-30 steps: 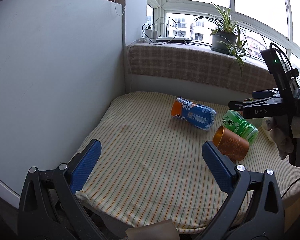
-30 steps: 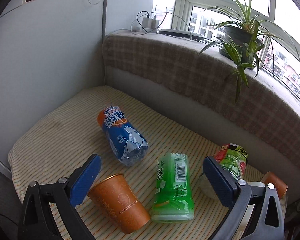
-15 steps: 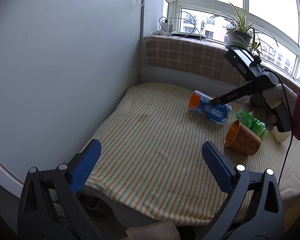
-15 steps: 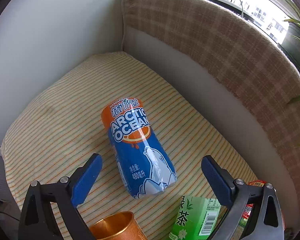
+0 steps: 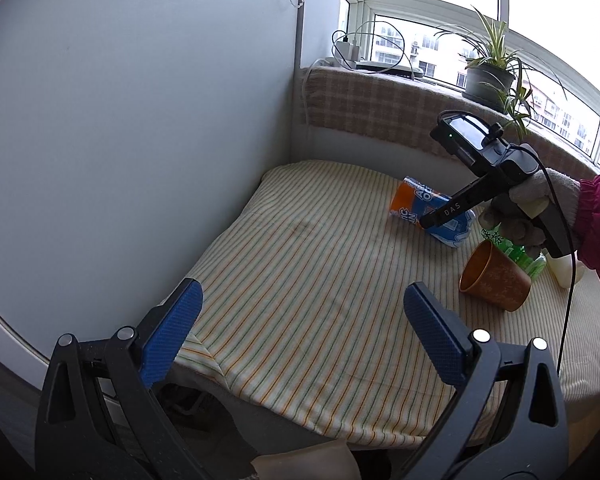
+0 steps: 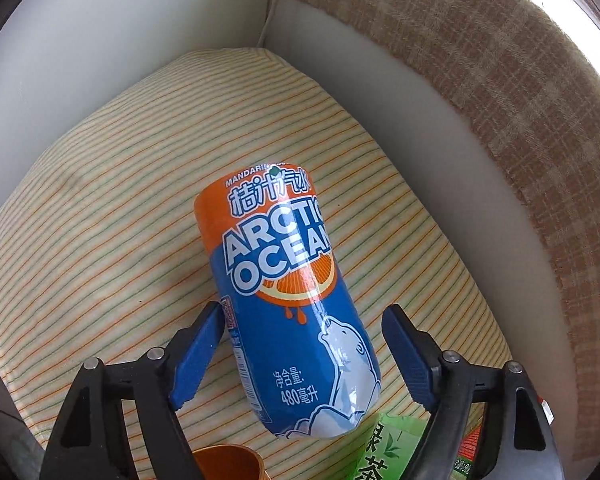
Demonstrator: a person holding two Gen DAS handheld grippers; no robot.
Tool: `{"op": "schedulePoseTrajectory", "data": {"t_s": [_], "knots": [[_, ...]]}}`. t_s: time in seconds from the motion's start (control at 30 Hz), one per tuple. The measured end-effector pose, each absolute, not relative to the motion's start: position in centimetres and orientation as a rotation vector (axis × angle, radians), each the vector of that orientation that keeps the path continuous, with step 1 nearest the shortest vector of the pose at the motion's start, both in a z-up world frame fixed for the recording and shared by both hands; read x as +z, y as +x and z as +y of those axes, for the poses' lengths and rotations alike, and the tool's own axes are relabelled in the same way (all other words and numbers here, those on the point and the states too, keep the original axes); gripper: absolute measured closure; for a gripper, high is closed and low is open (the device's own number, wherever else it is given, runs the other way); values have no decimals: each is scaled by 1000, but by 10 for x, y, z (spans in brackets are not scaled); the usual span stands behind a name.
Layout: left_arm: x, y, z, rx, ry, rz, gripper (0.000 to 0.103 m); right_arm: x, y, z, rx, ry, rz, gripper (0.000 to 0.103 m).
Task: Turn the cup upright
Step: 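Lift the bottle with the right tool and carry it toward the left tool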
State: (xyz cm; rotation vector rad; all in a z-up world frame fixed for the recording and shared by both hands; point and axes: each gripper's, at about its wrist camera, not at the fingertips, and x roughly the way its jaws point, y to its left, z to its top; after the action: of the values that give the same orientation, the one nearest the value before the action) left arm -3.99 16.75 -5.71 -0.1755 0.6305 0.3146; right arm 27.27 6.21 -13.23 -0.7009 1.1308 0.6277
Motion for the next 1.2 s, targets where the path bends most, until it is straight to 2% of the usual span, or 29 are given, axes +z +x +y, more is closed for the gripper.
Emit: {"op": "schedulePoseTrajectory", "data": {"t_s": [0.23, 0.47, 0.97, 1.2], "knots": [[-56, -43, 167, 322, -177, 625, 1, -136, 274, 66, 617, -706, 1120, 31], [-54, -45, 163, 319, -169, 616, 1, -109, 266, 46, 606, -628, 1071, 33], [-43, -39, 133, 251, -141, 579, 1, -22, 225, -29, 611, -262, 903, 34], [-39, -26, 106, 176, -130, 563, 1, -6, 195, -94, 558, -49, 890, 34]]}}
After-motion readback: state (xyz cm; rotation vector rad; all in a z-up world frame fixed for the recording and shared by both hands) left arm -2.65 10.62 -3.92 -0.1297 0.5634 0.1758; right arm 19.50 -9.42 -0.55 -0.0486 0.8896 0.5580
